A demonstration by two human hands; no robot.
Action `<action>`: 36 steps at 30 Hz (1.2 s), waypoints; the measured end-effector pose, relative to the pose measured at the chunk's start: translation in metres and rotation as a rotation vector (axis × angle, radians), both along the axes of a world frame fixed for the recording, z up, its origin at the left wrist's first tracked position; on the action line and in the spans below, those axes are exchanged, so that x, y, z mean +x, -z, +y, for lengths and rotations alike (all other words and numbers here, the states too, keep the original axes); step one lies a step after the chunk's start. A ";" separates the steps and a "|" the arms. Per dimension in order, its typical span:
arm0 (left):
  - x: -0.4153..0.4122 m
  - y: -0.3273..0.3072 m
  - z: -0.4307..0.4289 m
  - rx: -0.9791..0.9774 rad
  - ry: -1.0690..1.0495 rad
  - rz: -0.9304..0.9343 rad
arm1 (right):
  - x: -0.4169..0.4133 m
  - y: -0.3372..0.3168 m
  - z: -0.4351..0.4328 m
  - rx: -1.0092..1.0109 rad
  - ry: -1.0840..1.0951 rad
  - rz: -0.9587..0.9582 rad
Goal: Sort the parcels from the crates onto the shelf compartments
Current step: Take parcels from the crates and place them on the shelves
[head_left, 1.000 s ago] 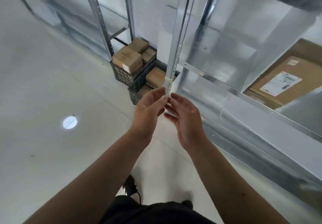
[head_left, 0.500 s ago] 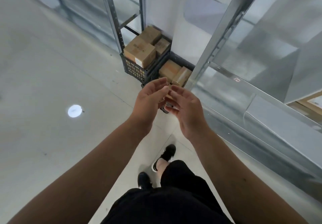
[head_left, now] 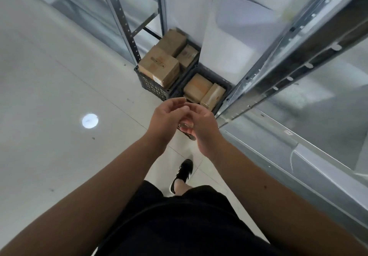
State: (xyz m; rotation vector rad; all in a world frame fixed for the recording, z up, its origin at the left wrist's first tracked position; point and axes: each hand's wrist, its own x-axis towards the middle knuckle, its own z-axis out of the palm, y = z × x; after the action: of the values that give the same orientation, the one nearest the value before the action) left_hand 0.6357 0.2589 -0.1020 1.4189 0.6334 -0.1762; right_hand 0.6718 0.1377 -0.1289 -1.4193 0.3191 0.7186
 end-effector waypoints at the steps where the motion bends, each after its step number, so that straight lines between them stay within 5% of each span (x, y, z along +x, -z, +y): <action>1: 0.010 0.002 0.003 -0.010 0.001 0.004 | 0.011 0.002 0.003 0.001 0.006 0.009; 15: 0.136 0.069 0.070 -0.099 0.307 0.225 | 0.106 0.057 0.062 -0.166 0.275 0.178; 23: 0.216 0.112 0.098 0.006 0.530 0.308 | 0.153 0.110 0.086 -0.234 0.520 0.275; 36: 0.267 0.261 0.067 0.121 0.626 0.471 | 0.205 0.261 0.058 -0.317 0.462 0.367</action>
State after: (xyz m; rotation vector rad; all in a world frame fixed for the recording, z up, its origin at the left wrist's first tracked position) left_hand 0.9027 0.3260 -0.3628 1.6736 0.5638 -1.0021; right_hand 0.8767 0.1956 -0.3902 -1.4290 1.0488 0.5550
